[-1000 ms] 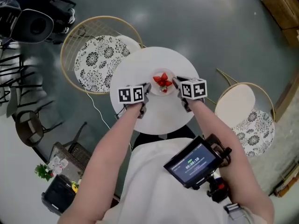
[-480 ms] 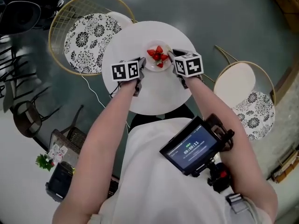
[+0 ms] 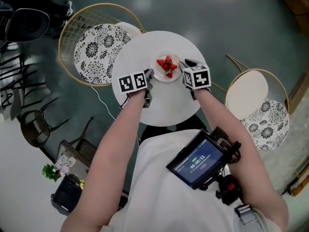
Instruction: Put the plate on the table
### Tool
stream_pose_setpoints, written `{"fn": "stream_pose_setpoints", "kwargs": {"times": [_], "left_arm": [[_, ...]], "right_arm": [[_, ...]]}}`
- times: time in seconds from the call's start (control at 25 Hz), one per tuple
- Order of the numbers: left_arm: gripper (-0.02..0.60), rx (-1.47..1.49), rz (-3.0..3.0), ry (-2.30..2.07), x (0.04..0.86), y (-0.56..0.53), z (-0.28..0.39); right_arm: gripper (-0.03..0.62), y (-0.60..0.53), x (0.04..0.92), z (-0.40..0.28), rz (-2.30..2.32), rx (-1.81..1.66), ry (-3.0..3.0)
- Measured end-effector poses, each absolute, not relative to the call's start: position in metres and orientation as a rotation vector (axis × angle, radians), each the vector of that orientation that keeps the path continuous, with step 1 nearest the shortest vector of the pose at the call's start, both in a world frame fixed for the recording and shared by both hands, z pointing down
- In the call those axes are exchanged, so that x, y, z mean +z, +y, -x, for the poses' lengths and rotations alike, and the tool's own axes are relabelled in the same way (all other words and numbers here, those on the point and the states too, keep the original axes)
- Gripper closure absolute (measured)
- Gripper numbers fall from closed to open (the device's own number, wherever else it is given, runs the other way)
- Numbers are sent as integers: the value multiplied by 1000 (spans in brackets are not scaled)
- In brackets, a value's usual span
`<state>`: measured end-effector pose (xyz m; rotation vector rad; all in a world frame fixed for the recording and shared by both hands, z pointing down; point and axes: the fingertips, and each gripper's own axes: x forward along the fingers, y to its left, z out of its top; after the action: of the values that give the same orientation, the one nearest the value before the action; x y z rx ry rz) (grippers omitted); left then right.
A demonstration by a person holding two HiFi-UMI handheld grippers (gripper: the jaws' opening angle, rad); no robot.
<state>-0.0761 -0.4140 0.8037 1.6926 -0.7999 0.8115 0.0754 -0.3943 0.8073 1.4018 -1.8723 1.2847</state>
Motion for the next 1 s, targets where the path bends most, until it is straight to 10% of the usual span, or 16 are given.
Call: {"fn": "stream_pose_setpoints", "kwargs": {"times": [1.0], "left_arm": [[578, 440, -2157, -596, 649, -345, 133]], "right_arm": [[589, -300, 657, -70, -1656, 1302, -2125]]}}
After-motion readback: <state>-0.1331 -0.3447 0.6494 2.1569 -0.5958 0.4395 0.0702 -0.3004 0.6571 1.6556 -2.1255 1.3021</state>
